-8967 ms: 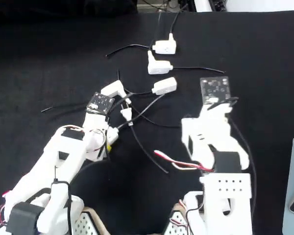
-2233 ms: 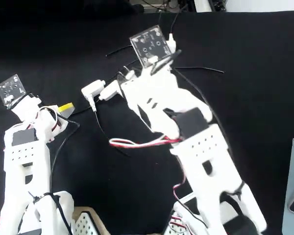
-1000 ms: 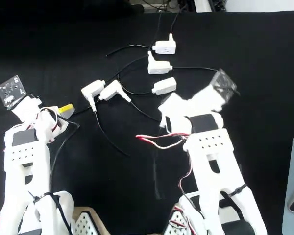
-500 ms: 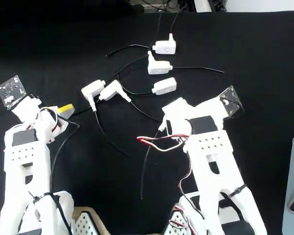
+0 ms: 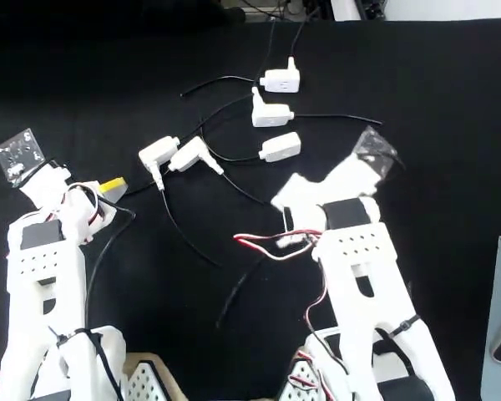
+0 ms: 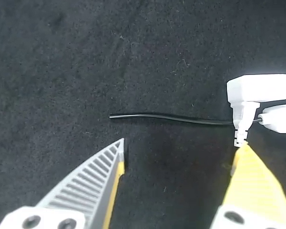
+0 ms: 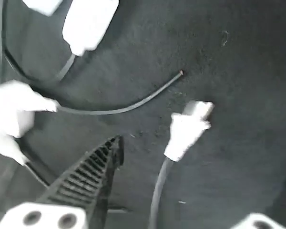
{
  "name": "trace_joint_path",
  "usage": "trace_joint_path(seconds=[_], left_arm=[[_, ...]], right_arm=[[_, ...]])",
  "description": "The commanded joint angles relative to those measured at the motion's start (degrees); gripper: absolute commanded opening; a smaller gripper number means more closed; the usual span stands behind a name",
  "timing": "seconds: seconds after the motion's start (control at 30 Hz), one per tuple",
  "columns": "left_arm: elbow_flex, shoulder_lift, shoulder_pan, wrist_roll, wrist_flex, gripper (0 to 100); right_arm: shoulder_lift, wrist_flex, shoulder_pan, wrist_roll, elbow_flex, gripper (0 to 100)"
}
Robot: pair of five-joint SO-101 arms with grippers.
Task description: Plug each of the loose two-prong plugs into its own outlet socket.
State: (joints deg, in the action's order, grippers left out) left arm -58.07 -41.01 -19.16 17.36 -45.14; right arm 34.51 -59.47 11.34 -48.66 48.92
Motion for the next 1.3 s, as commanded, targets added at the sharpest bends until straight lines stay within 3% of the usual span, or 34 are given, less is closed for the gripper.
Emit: trace_joint_path(seconds=[0.0,0.4,0.57,0.67,0.83,0.93,1.13,1.27], left_arm=[[0.5,-1.5,-0.5,0.0,1.1,35],[0.5,-1.5,-0.5,0.0,1.1,35],[0.5,-1.5,-0.5,0.0,1.1,35],[0.5,-1.5,-0.5,0.0,1.1,35],[0.5,-1.5,-0.5,0.0,1.1,35],[0.5,-1.5,-0.5,0.0,1.1,35],[0.5,-1.5,-0.5,0.0,1.1,35],[-0.2,-1.5,-0.5,0.0,2.8,35]], right_arm=[[1.7,-2.2,-0.9,9.1,-1.0,51.2],[1.4,-2.8,-9.1,23.3,-4.0,51.1],[1.4,-6.8,-10.1,40.4,-3.9,49.8],[1.4,-7.9,-9.9,52.3,-4.1,40.7],[1.3,-8.4,-9.3,83.9,-4.1,18.8],[1.3,-8.5,-8.4,98.8,-3.7,15.2],[1.1,-11.0,-5.8,113.9,-3.8,20.7],[-2.2,-13.6,-3.2,116.9,-4.7,23.4]])
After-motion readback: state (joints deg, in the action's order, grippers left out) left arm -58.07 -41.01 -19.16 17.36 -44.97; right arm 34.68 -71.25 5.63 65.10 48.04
